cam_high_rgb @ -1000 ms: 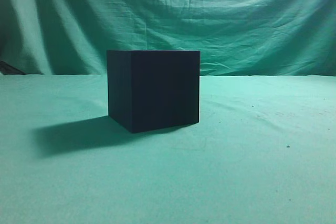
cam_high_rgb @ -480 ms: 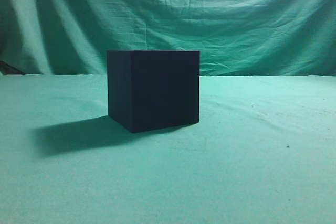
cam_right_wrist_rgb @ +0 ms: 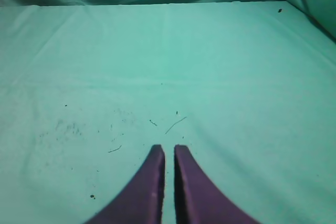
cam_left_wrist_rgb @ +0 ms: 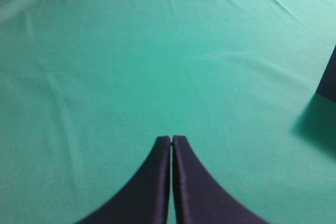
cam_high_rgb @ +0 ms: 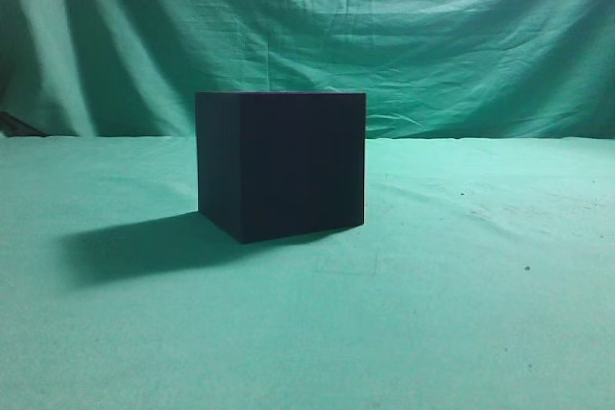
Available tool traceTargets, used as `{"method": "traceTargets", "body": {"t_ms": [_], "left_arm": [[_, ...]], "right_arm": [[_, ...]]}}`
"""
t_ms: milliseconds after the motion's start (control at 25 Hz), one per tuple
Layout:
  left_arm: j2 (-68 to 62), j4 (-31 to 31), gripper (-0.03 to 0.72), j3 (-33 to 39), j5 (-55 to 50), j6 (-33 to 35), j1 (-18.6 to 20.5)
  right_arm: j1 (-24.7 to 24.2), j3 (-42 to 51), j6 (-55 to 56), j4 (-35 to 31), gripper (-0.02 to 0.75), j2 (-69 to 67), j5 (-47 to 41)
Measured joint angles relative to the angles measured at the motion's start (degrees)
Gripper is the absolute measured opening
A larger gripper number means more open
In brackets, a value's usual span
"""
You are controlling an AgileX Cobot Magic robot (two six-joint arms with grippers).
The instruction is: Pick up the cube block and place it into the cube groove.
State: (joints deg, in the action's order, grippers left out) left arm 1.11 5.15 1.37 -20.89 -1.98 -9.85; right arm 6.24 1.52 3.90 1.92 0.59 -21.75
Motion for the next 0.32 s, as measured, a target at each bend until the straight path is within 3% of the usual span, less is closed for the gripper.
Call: {"method": "traceTargets", "body": {"t_ms": [320], "left_arm": [[0.00, 0.00, 0.000, 0.00, 0.00, 0.00, 0.00]], "right_arm": [[0.00, 0.00, 0.00, 0.00, 0.048, 0.00, 0.00]]}}
